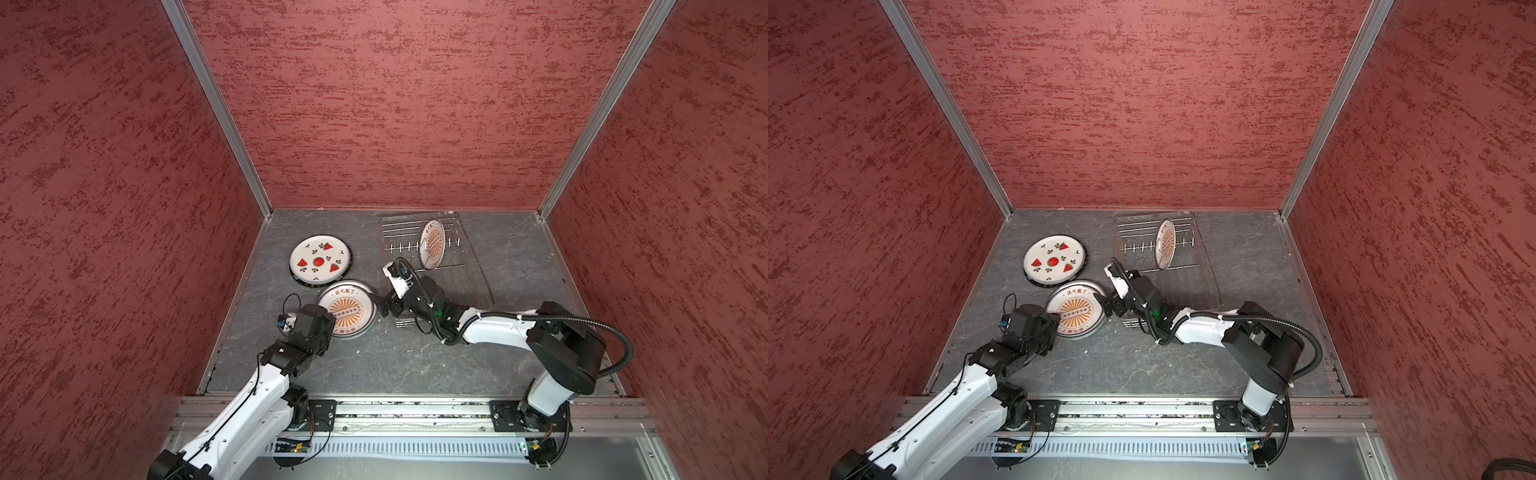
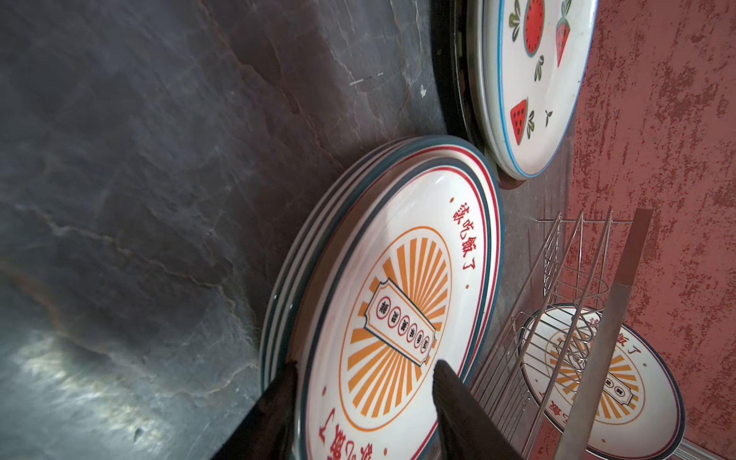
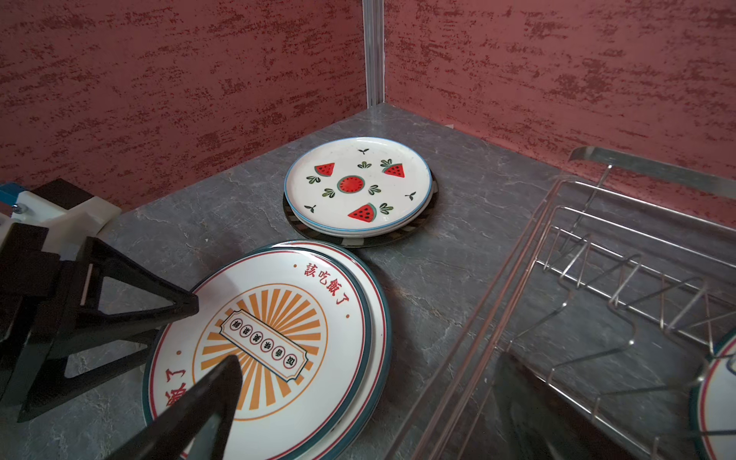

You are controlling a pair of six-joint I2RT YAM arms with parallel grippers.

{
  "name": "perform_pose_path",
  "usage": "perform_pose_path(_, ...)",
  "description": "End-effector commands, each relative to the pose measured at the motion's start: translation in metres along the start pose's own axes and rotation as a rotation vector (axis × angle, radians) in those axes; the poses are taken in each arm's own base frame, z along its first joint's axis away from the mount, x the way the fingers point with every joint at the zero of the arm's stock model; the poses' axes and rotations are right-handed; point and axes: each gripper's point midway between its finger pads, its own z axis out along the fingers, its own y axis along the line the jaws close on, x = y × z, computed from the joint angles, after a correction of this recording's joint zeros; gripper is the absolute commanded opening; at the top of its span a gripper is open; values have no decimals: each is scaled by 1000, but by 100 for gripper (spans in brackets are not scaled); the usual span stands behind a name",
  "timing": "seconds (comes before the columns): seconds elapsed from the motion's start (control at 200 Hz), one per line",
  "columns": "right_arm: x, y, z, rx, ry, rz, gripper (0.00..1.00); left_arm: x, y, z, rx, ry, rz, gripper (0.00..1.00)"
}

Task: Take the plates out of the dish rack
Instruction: 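Lower the sunburst plate onto the sunburst plate stack with the left gripper, then open and raise the left gripper while the right gripper reaches into the rack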

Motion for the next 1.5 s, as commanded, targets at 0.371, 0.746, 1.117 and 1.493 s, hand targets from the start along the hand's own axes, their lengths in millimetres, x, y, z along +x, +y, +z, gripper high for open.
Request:
perform_pose_path(0.371,-4,0,-2,17,-16,-25,99,-9,-2,-7,-2,-43,0,52)
perform_pose_path(0.746,-43,2,-33,-6,-160,33,99,-20,-34,-23,100,-106,57,66)
perform_pose_path(1.117,-73,-47,-72,117,-249,103,99,10,-112,-44,398,-121,302,100)
perform_pose_path(1.493,-83,-134,-108,390,-207,208,99,105,-197,-107,1044,55,748,99)
